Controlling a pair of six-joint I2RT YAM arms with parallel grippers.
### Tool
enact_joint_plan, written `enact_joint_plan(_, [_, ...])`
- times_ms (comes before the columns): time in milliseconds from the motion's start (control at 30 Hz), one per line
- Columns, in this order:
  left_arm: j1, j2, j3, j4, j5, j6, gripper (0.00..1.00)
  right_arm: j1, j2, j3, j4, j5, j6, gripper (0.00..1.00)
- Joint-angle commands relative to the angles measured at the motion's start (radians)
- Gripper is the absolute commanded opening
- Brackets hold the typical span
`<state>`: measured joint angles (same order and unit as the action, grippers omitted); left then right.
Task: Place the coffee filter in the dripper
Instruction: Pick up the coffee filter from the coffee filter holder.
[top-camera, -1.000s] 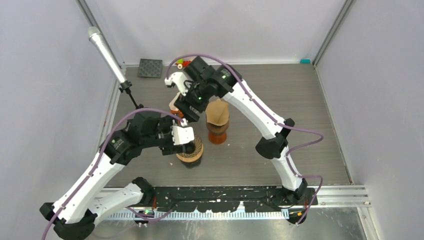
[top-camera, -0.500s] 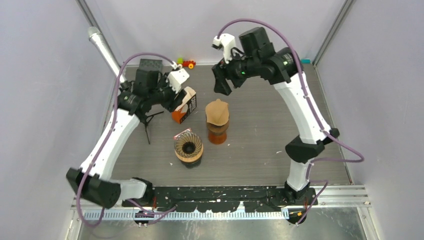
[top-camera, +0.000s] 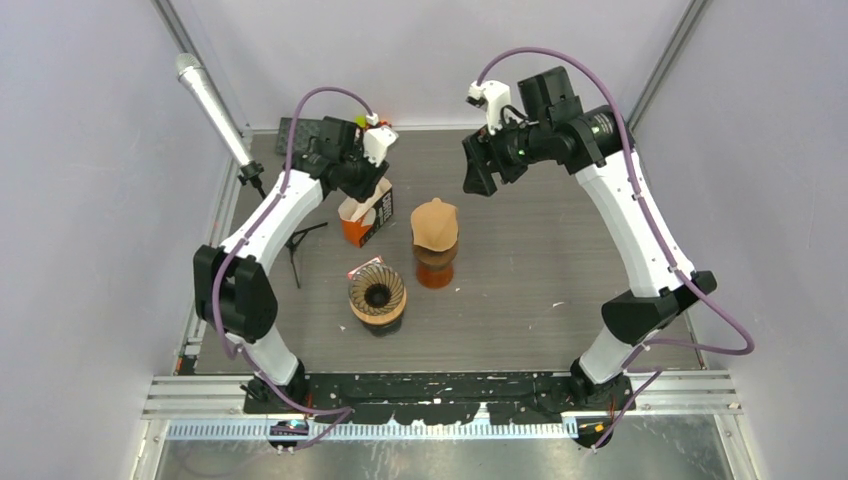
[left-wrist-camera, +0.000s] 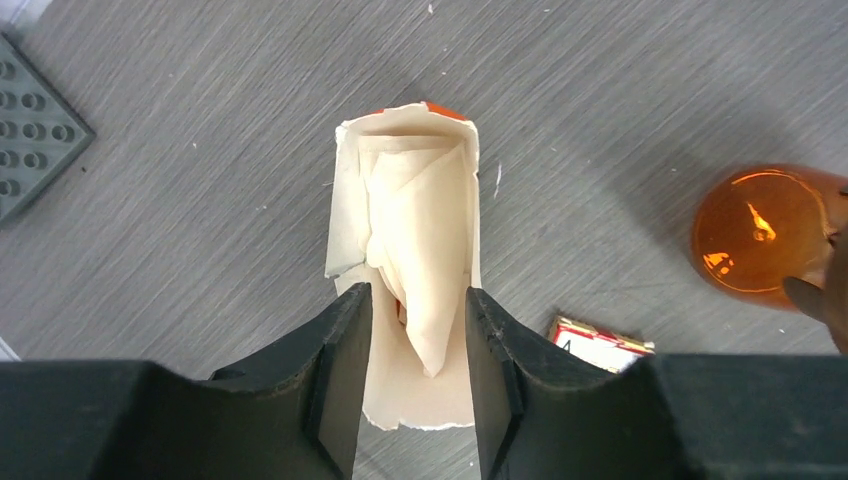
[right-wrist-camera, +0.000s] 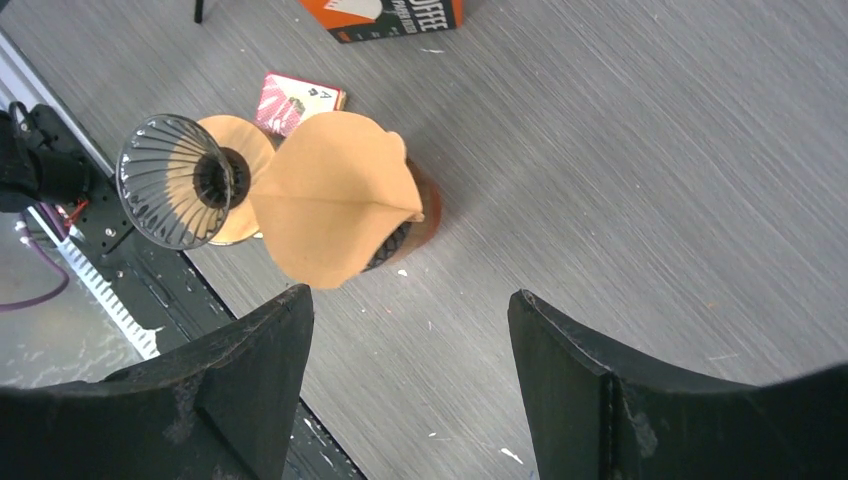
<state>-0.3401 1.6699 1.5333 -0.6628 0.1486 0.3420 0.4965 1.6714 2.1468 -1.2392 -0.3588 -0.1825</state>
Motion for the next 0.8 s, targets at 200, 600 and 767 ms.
enact_joint_plan(200, [0.004, 0.060, 0.039, 0.082, -0.089, -0.035, 0.37, -0.117, -0.097, -0.064, 0.058, -0.142, -0.020, 0.75])
enact_joint_plan(600, [0.001, 0.086, -0.035, 0.136, -0.109, -0.077, 0.37, -0.155, -0.114, -0.124, 0.076, -0.192, -0.027, 0.75])
enact_joint_plan(767, [-0.006, 0.093, -0.073, 0.163, -0.155, -0.066, 0.40, -0.157, -0.112, -0.134, 0.076, -0.202, -0.031, 0.75])
